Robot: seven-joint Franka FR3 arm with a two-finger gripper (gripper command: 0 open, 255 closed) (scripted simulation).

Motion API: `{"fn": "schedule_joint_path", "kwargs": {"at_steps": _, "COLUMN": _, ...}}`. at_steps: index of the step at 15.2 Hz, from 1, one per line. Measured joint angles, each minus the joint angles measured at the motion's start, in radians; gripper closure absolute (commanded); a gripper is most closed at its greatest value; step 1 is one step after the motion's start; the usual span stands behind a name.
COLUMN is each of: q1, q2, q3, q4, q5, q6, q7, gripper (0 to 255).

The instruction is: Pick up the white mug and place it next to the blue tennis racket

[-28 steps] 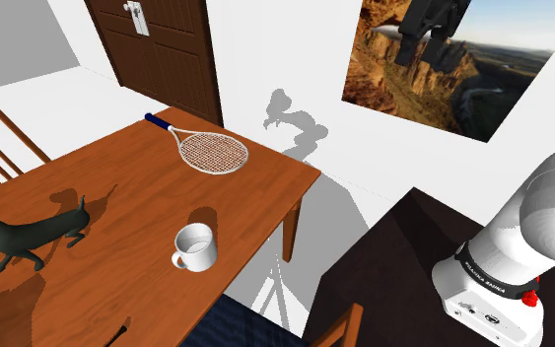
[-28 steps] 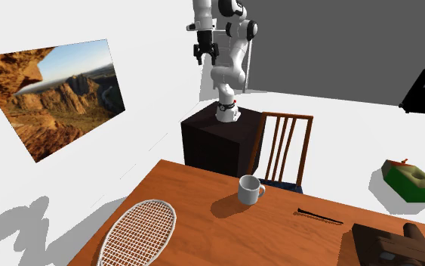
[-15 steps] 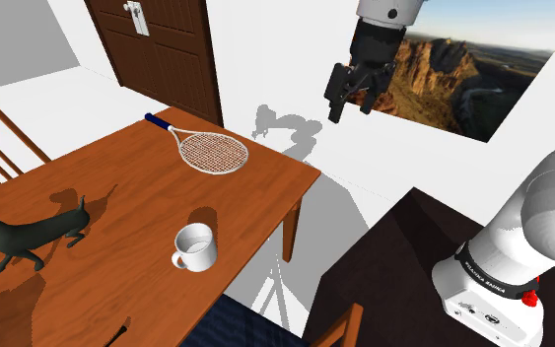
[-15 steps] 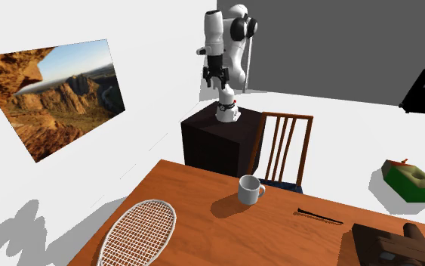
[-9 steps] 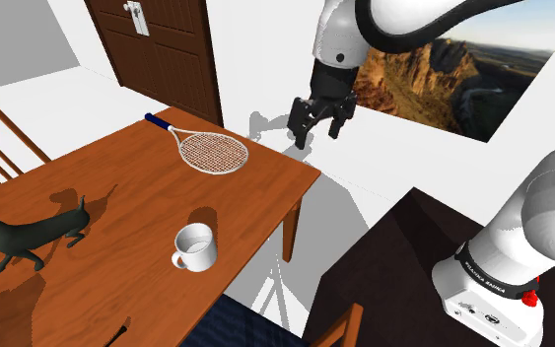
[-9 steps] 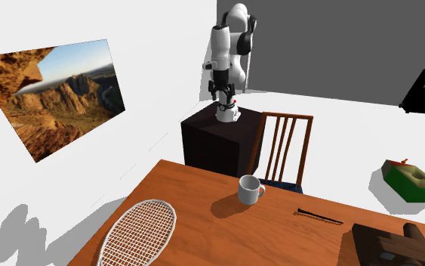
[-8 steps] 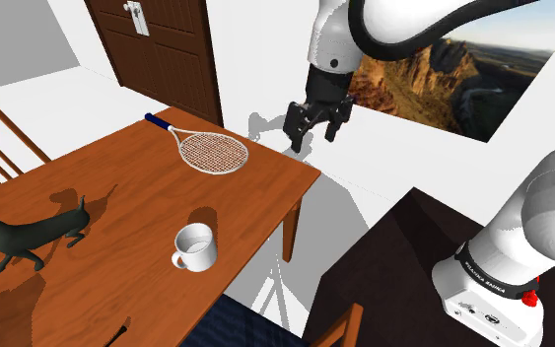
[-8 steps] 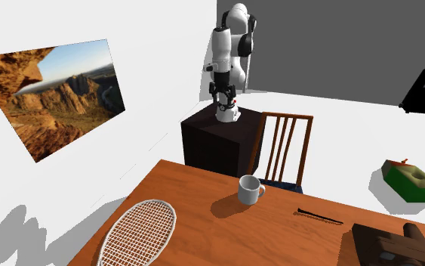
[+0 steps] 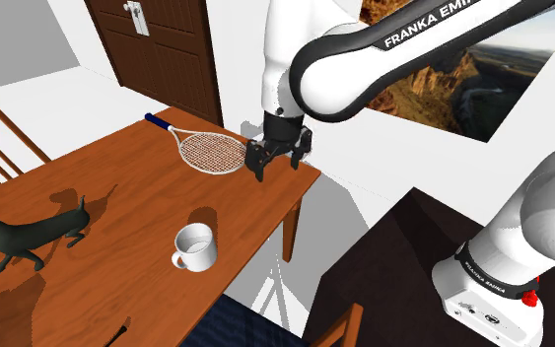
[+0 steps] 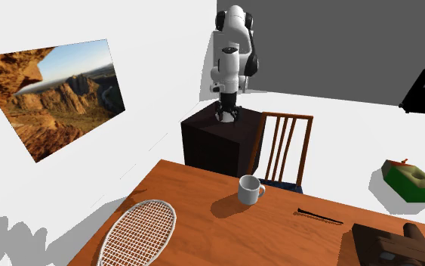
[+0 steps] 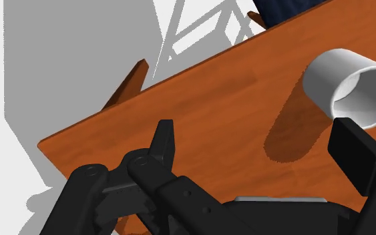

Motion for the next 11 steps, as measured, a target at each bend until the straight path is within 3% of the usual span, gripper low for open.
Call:
{"fn": "schedule_joint_path", "kwargs": {"at_steps": 6, "q1": 0.017, "q2": 0.255, "q3": 0.050, "q4": 0.107, "q5": -0.178, "q6": 0.111, "q7": 0.205, "gripper": 0}}
{"fn": "schedule_joint_path", "kwargs": {"at_steps": 11, "q1": 0.092, "q2": 0.477, "q3": 0.018, "q4": 0.257, "q5": -0.342, "q6": 0.141, "q7": 0.370, "gripper": 0}}
